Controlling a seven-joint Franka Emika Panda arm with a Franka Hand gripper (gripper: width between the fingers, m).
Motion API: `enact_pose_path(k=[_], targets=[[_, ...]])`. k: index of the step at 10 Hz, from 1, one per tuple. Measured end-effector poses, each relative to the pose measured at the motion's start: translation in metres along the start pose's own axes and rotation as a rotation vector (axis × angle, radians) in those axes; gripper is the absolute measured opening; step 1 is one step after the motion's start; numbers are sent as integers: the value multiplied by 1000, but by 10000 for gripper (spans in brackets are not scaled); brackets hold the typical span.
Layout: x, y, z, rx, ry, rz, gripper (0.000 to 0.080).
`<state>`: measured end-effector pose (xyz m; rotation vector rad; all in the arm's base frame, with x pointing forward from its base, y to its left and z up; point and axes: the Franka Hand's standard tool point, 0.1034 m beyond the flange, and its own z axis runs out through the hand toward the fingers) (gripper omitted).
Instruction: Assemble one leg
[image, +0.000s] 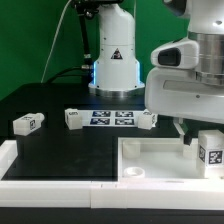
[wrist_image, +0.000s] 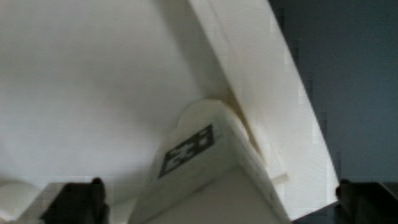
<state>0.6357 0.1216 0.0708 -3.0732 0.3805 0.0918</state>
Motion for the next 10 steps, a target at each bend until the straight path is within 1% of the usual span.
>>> enact_pose_path(k=[2, 3, 5, 6, 7, 8, 9, 10], targets=[[1, 2, 0, -3, 1, -271, 649], [2, 4, 0, -8, 1, -382, 649], [1, 4, 0, -7, 1, -343, 649], [1, 4, 0, -8, 1, -315, 516], [2, 4, 0, -8, 1, -315, 306], [1, 2, 0, 6, 1, -148, 306], [2, 2, 0, 16, 1, 77, 290], [2, 1, 1, 20, 1, 265, 290]])
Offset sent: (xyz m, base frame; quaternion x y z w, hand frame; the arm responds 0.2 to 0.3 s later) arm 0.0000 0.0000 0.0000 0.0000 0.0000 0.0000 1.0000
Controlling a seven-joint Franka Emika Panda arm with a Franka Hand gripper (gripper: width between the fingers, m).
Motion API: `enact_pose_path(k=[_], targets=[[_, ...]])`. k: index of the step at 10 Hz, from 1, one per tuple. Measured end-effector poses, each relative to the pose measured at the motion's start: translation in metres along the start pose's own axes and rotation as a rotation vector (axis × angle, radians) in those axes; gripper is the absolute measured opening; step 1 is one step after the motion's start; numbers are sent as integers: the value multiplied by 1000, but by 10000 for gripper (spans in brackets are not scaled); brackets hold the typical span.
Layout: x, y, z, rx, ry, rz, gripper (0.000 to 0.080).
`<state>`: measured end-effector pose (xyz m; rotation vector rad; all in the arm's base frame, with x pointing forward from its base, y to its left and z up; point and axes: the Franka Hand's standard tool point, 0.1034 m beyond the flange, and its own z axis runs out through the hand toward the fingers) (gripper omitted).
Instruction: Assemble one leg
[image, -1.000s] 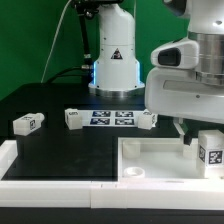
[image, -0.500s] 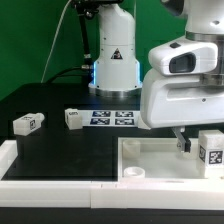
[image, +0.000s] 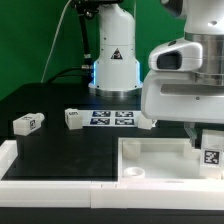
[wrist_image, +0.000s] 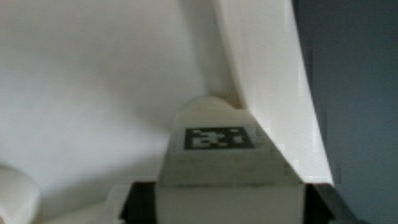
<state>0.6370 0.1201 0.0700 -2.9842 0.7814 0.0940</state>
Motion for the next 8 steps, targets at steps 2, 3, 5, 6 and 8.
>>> enact_pose_path(k=[2, 3, 5, 6, 8], targets=[[1, -1, 0, 17, 1, 343, 290], [1, -1, 0, 17, 0, 493, 290], [2, -2, 0, 24, -3, 763, 291], [2, -1, -1, 25, -2, 842, 291], [2, -1, 0, 24, -1, 720, 291]])
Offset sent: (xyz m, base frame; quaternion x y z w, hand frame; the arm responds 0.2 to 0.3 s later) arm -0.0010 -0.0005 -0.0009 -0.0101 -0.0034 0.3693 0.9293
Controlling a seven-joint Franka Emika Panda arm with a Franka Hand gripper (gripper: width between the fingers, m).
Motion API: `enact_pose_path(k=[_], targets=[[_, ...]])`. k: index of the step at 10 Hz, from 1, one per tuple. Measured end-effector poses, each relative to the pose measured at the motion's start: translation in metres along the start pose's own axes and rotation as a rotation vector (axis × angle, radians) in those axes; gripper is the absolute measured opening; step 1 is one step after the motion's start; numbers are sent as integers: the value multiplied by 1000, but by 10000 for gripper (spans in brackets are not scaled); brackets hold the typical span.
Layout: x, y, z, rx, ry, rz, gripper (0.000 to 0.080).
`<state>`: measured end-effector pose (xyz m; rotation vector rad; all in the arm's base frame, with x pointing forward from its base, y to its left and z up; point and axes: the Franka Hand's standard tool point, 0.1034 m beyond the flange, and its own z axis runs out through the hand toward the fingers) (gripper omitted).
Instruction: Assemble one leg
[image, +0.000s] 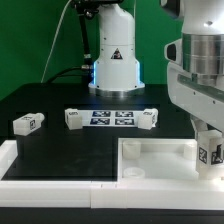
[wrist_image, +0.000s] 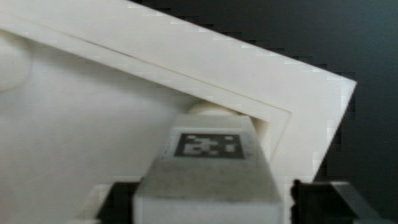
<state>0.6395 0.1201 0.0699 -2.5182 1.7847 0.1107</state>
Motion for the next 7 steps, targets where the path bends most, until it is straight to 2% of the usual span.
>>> enact_pose_path(k=[1, 2, 3, 7], targets=[[0, 0, 0, -1, 0, -42, 518], [0, 1, 0, -6, 0, -221, 518], [-1, 1, 1, -4, 0, -403, 621], [1, 2, 2, -13, 6, -969, 648]])
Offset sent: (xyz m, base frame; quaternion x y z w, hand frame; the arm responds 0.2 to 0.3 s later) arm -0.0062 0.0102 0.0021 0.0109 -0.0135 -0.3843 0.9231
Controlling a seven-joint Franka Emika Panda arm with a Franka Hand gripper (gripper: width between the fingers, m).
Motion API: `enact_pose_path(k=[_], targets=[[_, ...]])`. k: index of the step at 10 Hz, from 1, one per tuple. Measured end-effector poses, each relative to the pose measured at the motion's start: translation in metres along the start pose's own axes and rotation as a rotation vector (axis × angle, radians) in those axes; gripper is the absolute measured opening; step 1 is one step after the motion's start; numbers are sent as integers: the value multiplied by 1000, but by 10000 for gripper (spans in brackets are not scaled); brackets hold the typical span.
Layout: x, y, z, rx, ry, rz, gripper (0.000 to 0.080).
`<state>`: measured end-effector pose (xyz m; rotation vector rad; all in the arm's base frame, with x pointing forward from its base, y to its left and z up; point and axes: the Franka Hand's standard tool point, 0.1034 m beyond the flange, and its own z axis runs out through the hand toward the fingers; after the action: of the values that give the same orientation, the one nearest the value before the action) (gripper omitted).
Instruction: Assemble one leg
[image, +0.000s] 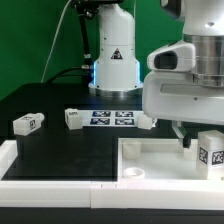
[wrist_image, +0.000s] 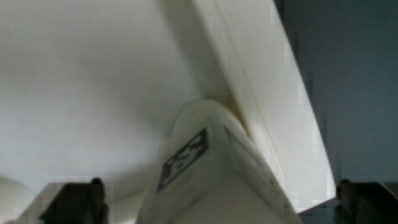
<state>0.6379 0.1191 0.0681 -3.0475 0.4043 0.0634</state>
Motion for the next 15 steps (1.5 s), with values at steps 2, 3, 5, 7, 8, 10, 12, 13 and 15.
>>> enact_pose_path(k=[2, 3, 5, 7, 8, 10, 12, 13, 15], targets=[[1, 1, -1, -17, 5, -246, 649], [1, 2, -2, -22, 6, -322, 649], [2, 3, -1, -24, 5, -332, 626], [2, 3, -1, -25, 5, -301, 314], [2, 4, -1, -19, 5, -262, 314], [2, 4, 0, -12, 4, 7, 290], [2, 13, -1, -27, 9, 292, 291], [2, 20, -2, -42, 17, 444, 295], [3, 36, -4, -84, 36, 643, 304]])
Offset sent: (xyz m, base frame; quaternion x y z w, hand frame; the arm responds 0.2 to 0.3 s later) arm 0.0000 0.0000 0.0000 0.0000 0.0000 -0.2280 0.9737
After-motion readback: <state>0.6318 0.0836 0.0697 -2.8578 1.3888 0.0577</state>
